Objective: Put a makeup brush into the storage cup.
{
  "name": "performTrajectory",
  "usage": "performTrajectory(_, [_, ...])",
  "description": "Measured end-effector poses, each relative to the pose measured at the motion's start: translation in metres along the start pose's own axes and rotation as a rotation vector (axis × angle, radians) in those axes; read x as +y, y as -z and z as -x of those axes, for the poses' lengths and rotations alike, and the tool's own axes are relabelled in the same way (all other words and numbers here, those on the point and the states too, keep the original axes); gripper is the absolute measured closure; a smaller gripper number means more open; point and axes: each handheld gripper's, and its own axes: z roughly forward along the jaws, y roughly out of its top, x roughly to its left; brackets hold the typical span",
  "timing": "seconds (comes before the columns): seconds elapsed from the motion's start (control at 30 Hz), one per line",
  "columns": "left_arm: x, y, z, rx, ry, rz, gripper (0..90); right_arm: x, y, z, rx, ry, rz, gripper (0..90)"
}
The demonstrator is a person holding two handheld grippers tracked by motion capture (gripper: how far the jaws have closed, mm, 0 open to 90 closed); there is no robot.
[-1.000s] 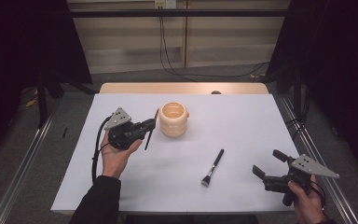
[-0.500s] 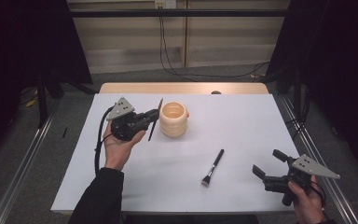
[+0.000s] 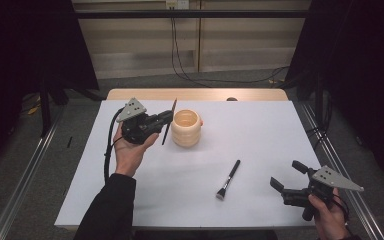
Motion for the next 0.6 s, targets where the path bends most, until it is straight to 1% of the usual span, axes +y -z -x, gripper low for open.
performTrajectory(0.07, [0.001,-0.004,-0.001,-0.012,0.009,0.014,83.7,0.0,0.0,0.0,-0.002,-0.012,0.006,0.0])
performTrajectory(0.13, [0.003,-0.006,-0.002,-0.001,0.004,0.003,83.7,0.0,0.0,0.001,-0.004,-0.015,0.005,0.0])
performTrajectory(0.17, [0.004,-0.007,-0.003,-0.002,-0.003,-0.001,83.7,0.0,0.0,0.001,-0.005,-0.018,0.006,0.0])
performTrajectory(0.23, [0.006,-0.01,-0.005,-0.007,0.007,0.016,83.7,0.0,0.0,0.001,-0.005,-0.015,0.008,0.0])
performTrajectory(0.27, [0.006,-0.011,-0.005,0.009,0.009,0.016,83.7,0.0,-0.001,0.0,-0.008,-0.021,0.01,0.0])
performTrajectory(0.33, [0.007,-0.013,-0.007,0.013,0.012,0.012,83.7,0.0,-0.001,0.001,-0.003,-0.013,0.006,0.0])
performTrajectory(0.37, [0.007,-0.015,-0.008,0.005,0.011,0.016,83.7,0.0,-0.001,0.001,-0.004,-0.016,0.007,0.0])
performTrajectory(0.4, [0.007,-0.017,-0.007,0.017,0.011,0.007,83.7,0.0,-0.001,0.001,-0.001,-0.011,0.004,0.0])
performTrajectory(0.43, [0.007,-0.019,-0.008,0.008,0.014,0.014,83.7,0.0,-0.001,0.001,-0.001,-0.011,0.004,0.0])
performTrajectory(0.47, [0.008,-0.019,-0.01,0.008,0.011,0.007,83.7,0.0,0.0,0.001,-0.004,-0.017,0.005,0.0])
performTrajectory(0.5, [0.009,-0.021,-0.01,0.006,0.017,0.013,83.7,0.0,0.0,0.001,-0.001,-0.012,0.001,0.0])
performTrajectory(0.53, [0.01,-0.023,-0.011,0.004,0.012,0.014,83.7,0.0,0.0,0.001,-0.001,-0.011,0.001,0.0])
performTrajectory(0.57, [0.011,-0.023,-0.011,0.012,0.016,0.007,83.7,0.0,-0.001,0.001,-0.003,-0.012,0.002,0.0])
performTrajectory(0.6, [0.013,-0.025,-0.012,0.0,0.009,0.007,83.7,0.0,0.0,0.001,-0.003,-0.017,0.004,0.0])
